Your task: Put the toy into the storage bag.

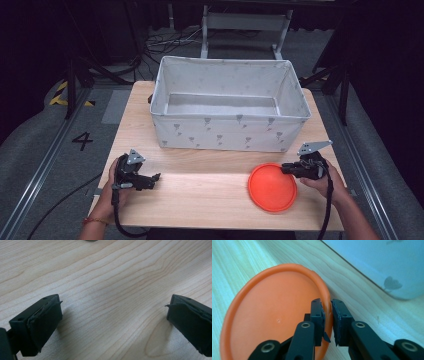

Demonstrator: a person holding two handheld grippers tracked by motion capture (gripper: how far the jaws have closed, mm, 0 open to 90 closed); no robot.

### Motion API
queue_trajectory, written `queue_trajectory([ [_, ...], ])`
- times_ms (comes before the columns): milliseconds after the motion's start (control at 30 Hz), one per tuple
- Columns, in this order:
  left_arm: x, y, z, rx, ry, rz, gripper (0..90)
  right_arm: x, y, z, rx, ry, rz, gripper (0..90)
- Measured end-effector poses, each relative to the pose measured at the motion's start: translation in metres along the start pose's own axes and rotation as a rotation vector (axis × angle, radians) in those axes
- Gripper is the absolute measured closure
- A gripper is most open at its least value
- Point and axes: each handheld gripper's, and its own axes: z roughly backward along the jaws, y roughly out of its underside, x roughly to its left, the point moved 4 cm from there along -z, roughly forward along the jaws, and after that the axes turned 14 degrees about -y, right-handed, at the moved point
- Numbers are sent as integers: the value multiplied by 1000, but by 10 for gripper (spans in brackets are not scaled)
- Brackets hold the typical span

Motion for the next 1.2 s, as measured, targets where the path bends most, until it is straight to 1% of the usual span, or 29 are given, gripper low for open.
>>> queue_trajectory([
  [100,0,0,0,-1,0,-2,4,8,-6,9,-23,-7,33,827],
  [167,0,0,0,0,0,-1,4,15,-9,14,-28,5,65,829],
  [233,0,0,0,-1,1,-2,4,21,-11,16,-17,22,93,829],
  [267,0,0,0,-1,1,-2,4,21,-11,16,-17,22,93,829],
  [333,0,0,0,-1,-1,0,4,30,-15,20,-11,43,136,829],
  [367,0,0,0,-1,-3,2,4,32,-17,21,-9,47,147,829],
  [467,0,0,0,-1,-4,3,4,34,-18,21,-6,53,157,829],
  [500,0,0,0,-1,-4,3,4,40,-22,22,-2,63,182,829],
  [600,0,0,0,-1,-4,3,4,45,-25,23,4,62,203,830],
  [733,0,0,0,-1,-5,4,4,52,-32,29,6,77,236,830],
  [800,-1,1,1,2,-10,12,4,55,-35,34,6,76,249,830],
  [833,-1,1,1,-1,-12,15,4,58,-38,37,6,83,261,830],
  [933,-1,1,1,1,-14,16,5,61,-42,42,17,96,278,830],
  [1000,-1,1,1,0,-14,15,5,65,-46,45,34,104,298,831],
  [1067,-1,1,1,-2,-15,13,5,66,-47,46,38,108,302,831],
  [1100,-1,1,1,-2,-15,12,7,69,-51,49,47,118,313,831],
  [1167,-1,1,2,-2,-14,11,9,69,-53,51,50,119,318,831],
  [1200,-1,1,2,-1,-14,10,12,72,-56,55,63,131,331,832],
])
